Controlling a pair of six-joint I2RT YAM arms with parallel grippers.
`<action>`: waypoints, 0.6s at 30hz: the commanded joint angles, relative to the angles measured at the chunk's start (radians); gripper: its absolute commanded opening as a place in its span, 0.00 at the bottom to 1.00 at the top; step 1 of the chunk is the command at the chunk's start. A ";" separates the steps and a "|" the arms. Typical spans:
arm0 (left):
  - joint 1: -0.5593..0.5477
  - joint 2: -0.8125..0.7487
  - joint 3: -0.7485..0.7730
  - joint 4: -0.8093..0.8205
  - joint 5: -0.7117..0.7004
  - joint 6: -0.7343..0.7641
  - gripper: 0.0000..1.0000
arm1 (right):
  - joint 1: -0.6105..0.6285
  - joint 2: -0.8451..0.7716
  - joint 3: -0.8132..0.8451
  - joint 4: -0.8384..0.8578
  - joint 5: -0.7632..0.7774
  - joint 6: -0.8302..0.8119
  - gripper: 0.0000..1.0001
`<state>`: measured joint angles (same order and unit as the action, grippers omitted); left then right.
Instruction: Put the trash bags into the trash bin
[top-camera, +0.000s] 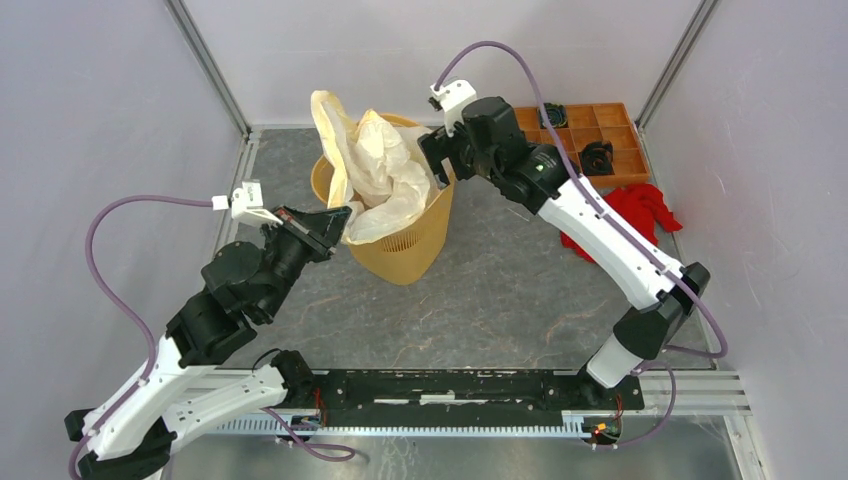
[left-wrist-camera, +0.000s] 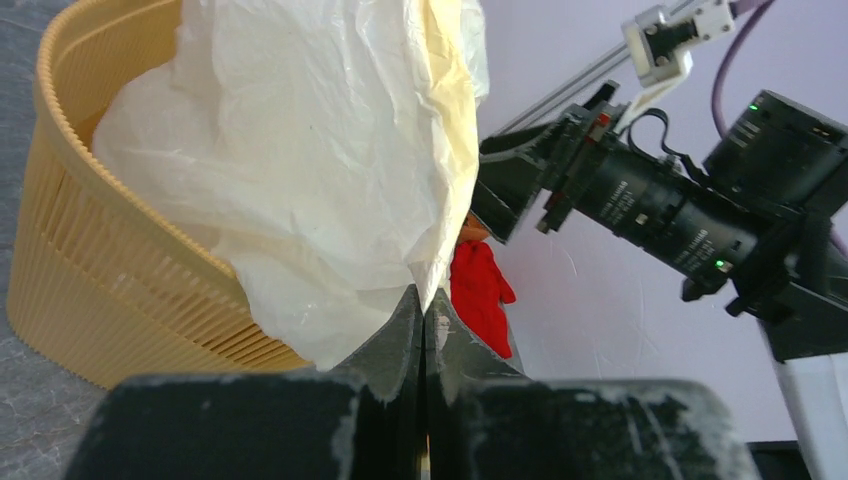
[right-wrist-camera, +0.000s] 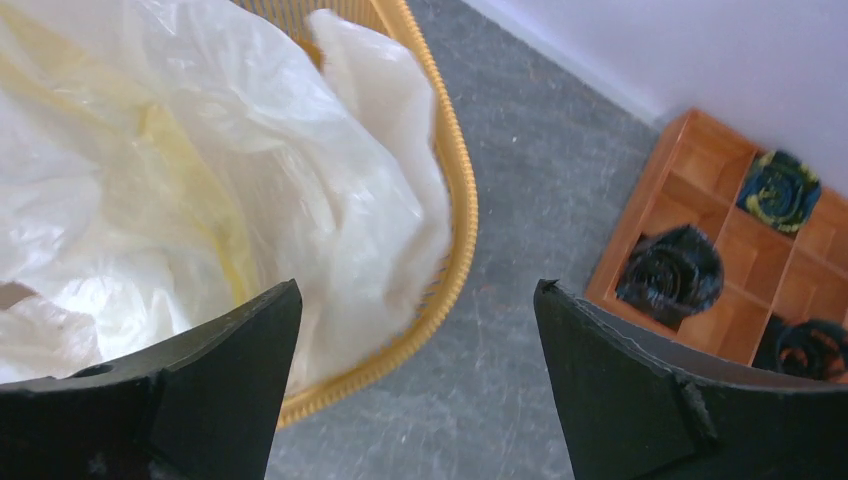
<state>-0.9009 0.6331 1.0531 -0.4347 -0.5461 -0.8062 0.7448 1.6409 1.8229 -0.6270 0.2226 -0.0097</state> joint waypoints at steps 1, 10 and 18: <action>-0.001 0.011 0.062 0.038 -0.081 -0.001 0.02 | -0.001 -0.101 0.067 -0.141 -0.002 0.174 0.93; -0.001 0.030 0.098 0.058 -0.088 0.018 0.02 | -0.002 -0.351 -0.271 0.271 -0.358 0.505 0.88; -0.001 -0.023 0.007 0.159 -0.086 -0.023 0.02 | 0.000 -0.389 -0.569 0.656 -0.506 0.906 0.77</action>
<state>-0.9009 0.6224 1.0782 -0.3607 -0.6022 -0.7998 0.7441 1.2304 1.3338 -0.2024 -0.1799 0.6731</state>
